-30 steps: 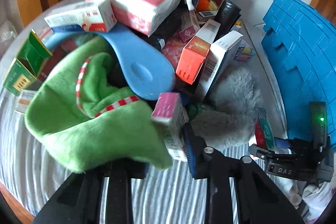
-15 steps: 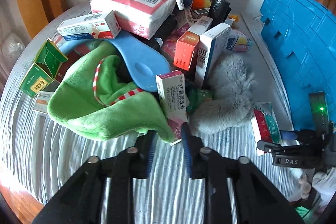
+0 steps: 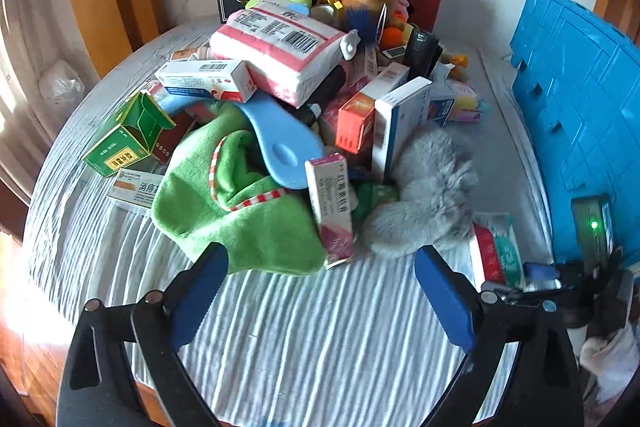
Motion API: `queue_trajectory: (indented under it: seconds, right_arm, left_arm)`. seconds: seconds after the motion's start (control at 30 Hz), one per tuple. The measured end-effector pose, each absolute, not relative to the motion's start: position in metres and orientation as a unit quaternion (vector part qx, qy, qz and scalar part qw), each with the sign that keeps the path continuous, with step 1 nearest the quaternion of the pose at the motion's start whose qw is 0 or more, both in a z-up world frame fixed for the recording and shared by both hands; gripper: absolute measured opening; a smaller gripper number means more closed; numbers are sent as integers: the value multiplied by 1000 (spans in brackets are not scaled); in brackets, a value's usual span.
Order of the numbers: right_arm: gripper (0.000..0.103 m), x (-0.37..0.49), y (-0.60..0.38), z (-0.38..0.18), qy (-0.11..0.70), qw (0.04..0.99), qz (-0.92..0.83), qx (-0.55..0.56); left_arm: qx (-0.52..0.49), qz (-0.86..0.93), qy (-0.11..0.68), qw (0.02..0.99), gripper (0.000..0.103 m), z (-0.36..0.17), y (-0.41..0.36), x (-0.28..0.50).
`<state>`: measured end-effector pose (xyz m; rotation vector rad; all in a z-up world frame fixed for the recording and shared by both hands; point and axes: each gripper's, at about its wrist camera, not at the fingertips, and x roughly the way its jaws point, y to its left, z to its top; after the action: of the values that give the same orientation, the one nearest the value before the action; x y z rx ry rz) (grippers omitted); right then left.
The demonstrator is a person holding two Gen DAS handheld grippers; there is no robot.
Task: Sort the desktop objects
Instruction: 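Lift both held boxes up from the table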
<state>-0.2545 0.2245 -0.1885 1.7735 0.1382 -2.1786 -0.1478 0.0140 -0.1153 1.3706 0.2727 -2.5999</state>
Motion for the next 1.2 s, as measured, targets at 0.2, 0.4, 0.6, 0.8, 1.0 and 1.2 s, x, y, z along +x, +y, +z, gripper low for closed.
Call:
queue_trajectory:
  seconds: [0.2,0.4,0.6,0.8,1.0,1.2]
  right_arm:
    - [86,-258,216,-182,80,180,-764,614]
    - [86,-269,208,-170,77,167,-780,598]
    - [86,-283,195,-182,73,125,-778,611]
    - [73,-274,181,-167,81,121,-794,590]
    - [74,-253,166,-107,81,152,-836,520]
    - [74,-213,206,-63,81,176,-883,427]
  left_arm:
    - [500,-852,108,110,64,-150,29,-191]
    - [504,-845,110,137,48,-187,23,-221]
    - [521,-839,122,99,28,-212,13,-220]
    - [470,-875,110,48,28,-172,8,-198]
    - [400,-911,96,25,28,-108,1,-165]
    - [358,-930,80,23,28,-61,3,-158]
